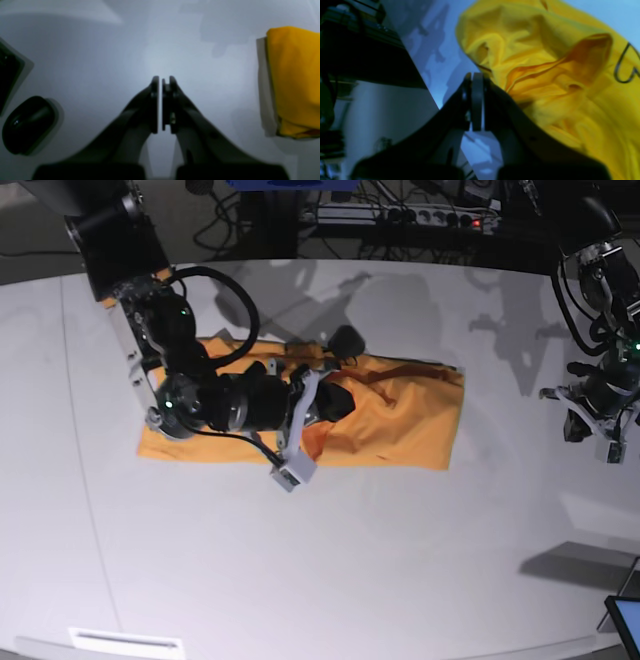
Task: Fold the T-shirt properly
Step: 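Press the right gripper onto the folded fabric and pinch it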
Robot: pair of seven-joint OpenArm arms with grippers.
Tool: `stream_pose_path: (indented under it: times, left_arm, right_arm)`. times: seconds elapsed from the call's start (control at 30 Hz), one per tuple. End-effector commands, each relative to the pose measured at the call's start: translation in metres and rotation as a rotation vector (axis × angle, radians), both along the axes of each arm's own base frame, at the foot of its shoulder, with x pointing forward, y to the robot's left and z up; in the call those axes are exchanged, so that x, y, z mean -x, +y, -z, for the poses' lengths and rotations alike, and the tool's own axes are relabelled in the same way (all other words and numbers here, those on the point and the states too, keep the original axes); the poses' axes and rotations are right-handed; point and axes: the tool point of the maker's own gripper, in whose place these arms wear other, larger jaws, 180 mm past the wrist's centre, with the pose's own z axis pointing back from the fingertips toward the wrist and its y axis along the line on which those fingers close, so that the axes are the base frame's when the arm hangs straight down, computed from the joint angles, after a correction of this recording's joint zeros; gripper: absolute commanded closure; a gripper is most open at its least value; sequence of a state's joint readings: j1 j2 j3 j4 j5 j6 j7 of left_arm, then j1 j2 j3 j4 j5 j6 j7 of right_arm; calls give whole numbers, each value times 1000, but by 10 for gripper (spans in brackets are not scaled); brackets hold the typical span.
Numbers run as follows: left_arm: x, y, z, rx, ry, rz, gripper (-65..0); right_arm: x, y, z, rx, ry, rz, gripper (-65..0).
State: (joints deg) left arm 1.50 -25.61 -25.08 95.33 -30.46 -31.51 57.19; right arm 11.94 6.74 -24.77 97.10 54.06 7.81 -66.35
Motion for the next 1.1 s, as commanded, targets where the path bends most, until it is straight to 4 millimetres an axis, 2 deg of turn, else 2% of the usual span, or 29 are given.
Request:
stream_pose_path:
  times: [0.0,0.2,0.27,0.4,0.5,0.7,0.77,0.9,1.07]
  left_arm:
    - [-6,4,-17,-18,-60,11,0]
    - [0,0,-12,-17,-80,30,0]
    - [1,-1,-11,-15,-81,32,0]
    - [1,1,-12,-15,-82,27,0]
    - [0,0,-13,-16,-85,29,0]
    - [0,-1,-12,-16,-84,32,0]
    - [0,0,-13,-16,-86,28,0]
    - [0,0,-13,-16,-86,28,0]
    - [-1,-1,-13,-13,-86,31,0]
  right_arm:
    - [-10,7,-14,-39,-27,1,-3]
    - [-25,13,-4,-28,20,14,-3]
    - [-28,13,7,-16,57,21,-3]
    - [-24,12,45,19,188,44,-3]
    - [-24,7,63,24,230,81,-3]
    - [-9,-15,90,60,292,116,-3]
    - [-4,-20,95,65,308,128,-3]
    - [-8,-35,99,42,336,194,-3]
    - [-8,-38,100,43,341,201,-3]
